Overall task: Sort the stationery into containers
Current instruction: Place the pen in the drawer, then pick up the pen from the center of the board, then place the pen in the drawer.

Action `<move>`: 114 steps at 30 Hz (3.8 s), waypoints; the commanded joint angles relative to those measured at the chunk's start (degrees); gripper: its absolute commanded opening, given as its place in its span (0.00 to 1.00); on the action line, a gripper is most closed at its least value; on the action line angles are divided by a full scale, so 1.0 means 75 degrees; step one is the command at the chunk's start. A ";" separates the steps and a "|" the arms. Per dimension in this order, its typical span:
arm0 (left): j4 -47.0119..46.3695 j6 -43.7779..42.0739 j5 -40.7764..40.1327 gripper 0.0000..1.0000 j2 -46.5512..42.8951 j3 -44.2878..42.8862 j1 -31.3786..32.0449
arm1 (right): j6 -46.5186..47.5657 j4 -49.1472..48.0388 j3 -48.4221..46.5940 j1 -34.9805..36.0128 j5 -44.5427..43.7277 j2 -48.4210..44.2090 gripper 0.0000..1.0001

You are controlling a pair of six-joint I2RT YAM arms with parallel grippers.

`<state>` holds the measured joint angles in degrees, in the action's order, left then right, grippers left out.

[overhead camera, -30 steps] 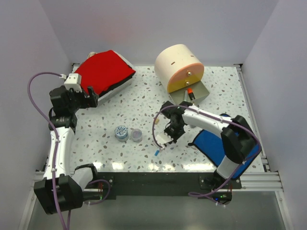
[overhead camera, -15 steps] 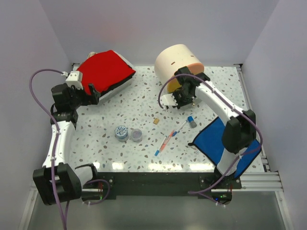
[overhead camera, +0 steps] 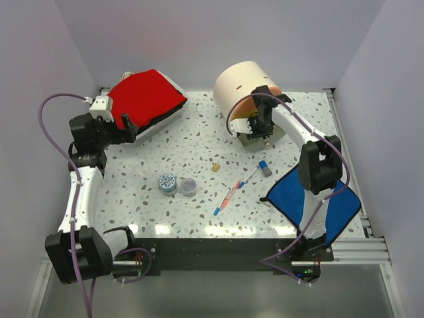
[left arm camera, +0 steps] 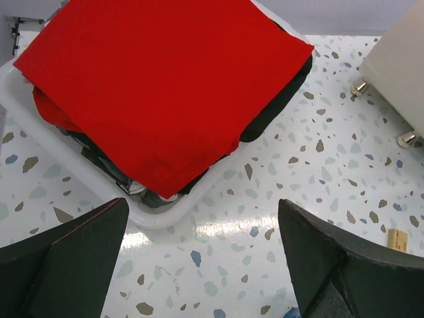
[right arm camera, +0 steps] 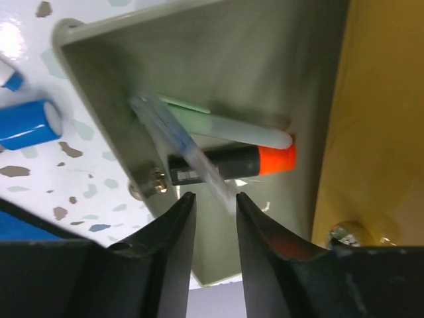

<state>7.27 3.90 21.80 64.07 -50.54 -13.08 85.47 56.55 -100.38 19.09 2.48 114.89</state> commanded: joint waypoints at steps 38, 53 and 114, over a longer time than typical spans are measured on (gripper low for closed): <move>0.0074 0.0112 -0.0059 1.00 -0.0938 0.0446 -0.0166 | 0.0451 -0.0298 0.3434 0.3431 0.2048 -0.1257 0.39; -0.0020 0.0101 -0.0013 1.00 -0.0727 0.0388 -0.0283 | 0.0194 -0.0649 0.3985 0.3431 0.1521 -0.0764 0.32; -0.0465 0.0464 0.0280 1.00 -0.0984 0.0809 -0.0283 | 0.0531 0.1611 0.1192 0.0512 0.1814 -0.2438 0.38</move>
<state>5.39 6.87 22.81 58.37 -45.34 -14.63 84.75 59.92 -99.13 19.79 9.67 105.62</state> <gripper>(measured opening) 0.997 0.374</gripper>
